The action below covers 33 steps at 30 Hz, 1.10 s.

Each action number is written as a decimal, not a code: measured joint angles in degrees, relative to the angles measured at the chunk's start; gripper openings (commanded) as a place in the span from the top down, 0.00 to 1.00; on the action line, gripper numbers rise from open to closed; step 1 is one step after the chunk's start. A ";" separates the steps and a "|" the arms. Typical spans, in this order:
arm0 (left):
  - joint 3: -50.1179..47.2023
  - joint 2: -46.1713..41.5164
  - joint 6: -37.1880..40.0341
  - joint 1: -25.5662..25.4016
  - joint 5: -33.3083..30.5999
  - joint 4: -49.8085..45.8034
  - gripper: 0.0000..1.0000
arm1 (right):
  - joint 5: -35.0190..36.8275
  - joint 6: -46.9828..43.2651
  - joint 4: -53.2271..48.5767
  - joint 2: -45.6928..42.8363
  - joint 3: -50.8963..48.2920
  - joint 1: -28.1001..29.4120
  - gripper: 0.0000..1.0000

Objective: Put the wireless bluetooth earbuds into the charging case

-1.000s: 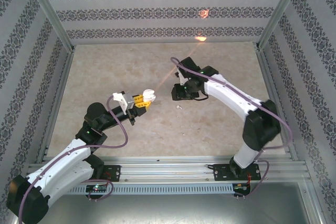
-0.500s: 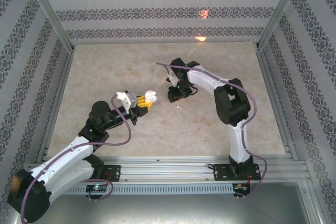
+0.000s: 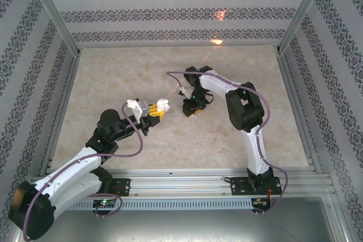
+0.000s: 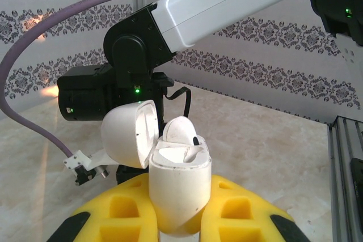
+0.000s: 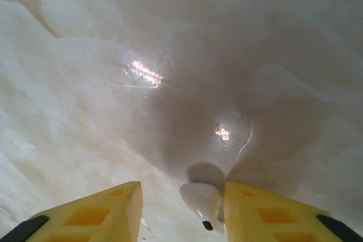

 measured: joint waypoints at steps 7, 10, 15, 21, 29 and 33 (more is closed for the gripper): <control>-0.02 0.00 0.00 0.35 -0.02 0.00 1.00 | 0.33 -0.09 -1.01 -0.02 -0.22 0.02 0.68; -0.02 0.00 0.00 0.35 0.00 0.00 1.00 | 1.31 0.11 -0.98 -0.02 -0.57 0.04 0.71; -0.02 -0.02 0.00 0.37 0.00 0.00 1.00 | 2.62 0.61 -0.98 -0.02 -0.66 0.13 0.79; -0.02 -0.07 -0.02 0.35 0.02 0.00 1.00 | 3.13 2.97 0.20 -1.55 -2.64 0.17 0.89; -0.02 -0.07 -0.22 0.37 0.31 0.00 1.00 | 2.14 12.48 8.44 -14.01 -13.11 0.17 0.94; 0.04 -0.07 -0.39 0.37 0.66 0.02 1.00 | 2.32 17.11 13.53 -24.74 -17.73 1.05 0.95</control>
